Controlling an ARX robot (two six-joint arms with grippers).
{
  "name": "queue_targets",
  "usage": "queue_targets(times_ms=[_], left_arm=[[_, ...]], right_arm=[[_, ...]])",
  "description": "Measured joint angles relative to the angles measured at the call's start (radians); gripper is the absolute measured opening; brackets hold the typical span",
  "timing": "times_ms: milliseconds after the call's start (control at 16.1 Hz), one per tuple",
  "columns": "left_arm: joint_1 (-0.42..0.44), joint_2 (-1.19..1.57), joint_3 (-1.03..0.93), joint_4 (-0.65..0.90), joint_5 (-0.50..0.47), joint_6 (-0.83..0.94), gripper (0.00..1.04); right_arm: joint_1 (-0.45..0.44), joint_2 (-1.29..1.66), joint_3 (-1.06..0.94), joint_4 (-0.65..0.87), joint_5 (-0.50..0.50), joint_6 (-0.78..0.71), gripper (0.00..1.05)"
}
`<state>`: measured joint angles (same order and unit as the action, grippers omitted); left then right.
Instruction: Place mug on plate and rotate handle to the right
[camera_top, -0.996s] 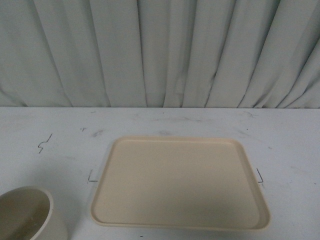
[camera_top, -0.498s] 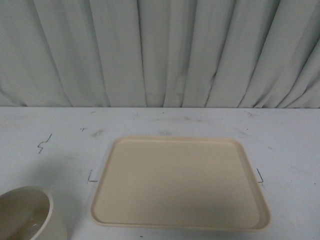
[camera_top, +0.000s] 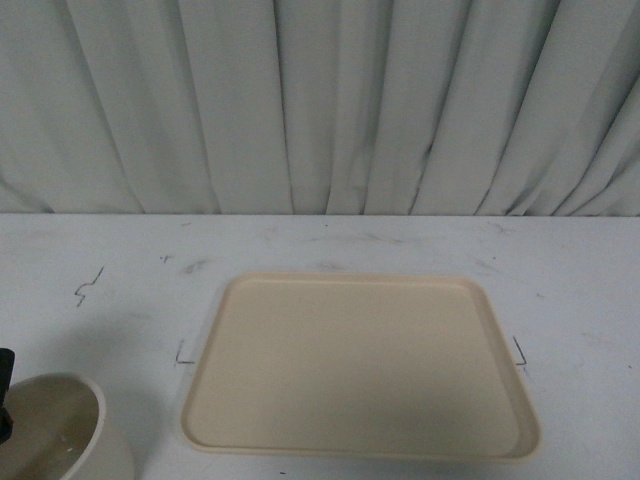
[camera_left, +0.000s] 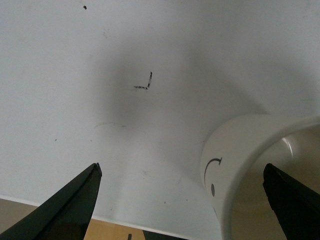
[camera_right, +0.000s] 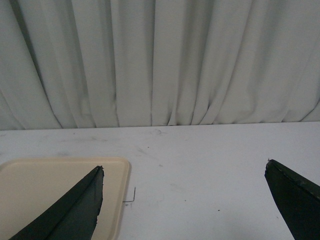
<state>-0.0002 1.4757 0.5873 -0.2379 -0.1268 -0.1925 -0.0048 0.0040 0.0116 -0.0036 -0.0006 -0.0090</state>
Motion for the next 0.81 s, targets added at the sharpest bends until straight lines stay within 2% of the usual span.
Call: queue_targets(times_ms=[187,249,747,809], left_arm=[[0.002,0.021,0.001,0.010,0.002,0.009,0.98],[0.002,0.031,0.003,0.006,0.003,0.014,0.94],[-0.002,0.038,0.000,-0.012,0.047,0.016,0.09],[-0.002,0.021,0.000,-0.013,0.047,0.017,0.02]], right_arm=[[0.000,0.000,0.000,0.000,0.000,0.000,0.98],[0.000,0.000,0.000,0.000,0.000,0.000,0.98],[0.000,0.000,0.000,0.000,0.000,0.000,0.98],[0.000,0.000,0.000,0.000,0.000,0.000,0.98]])
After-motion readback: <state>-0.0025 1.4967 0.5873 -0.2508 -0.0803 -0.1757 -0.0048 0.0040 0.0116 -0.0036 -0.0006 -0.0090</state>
